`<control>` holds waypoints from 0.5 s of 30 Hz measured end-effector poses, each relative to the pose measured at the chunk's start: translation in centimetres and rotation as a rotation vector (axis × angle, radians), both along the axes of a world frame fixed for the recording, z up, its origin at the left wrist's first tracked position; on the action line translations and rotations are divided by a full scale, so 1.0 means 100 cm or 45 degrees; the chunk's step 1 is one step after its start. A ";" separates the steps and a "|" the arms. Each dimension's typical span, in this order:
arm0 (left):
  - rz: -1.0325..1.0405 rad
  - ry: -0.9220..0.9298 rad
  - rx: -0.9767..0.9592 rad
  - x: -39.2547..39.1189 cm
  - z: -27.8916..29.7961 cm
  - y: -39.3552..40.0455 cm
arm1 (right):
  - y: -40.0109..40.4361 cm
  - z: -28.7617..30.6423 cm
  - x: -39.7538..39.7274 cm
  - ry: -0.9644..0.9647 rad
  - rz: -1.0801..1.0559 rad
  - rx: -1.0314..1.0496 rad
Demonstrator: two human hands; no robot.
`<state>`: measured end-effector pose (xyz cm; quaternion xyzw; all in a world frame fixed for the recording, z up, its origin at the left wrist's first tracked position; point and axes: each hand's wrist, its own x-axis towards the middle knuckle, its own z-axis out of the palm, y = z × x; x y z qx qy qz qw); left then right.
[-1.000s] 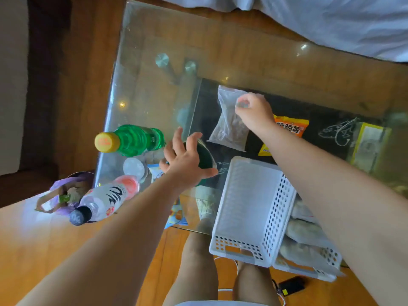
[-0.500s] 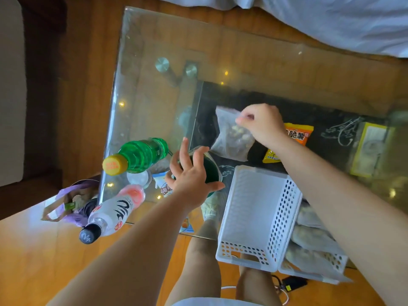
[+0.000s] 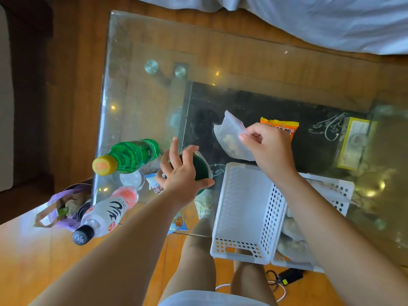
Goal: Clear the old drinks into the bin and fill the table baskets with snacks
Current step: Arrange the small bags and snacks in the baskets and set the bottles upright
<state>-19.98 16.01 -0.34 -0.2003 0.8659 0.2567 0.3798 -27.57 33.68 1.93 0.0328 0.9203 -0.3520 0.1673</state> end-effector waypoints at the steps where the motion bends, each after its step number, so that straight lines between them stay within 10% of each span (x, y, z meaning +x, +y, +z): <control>1: 0.000 0.003 0.000 0.000 0.000 0.000 | -0.001 -0.001 0.002 -0.009 0.009 0.045; 15: -0.010 0.065 -0.038 0.000 -0.004 -0.002 | -0.002 0.003 0.015 0.006 -0.199 0.192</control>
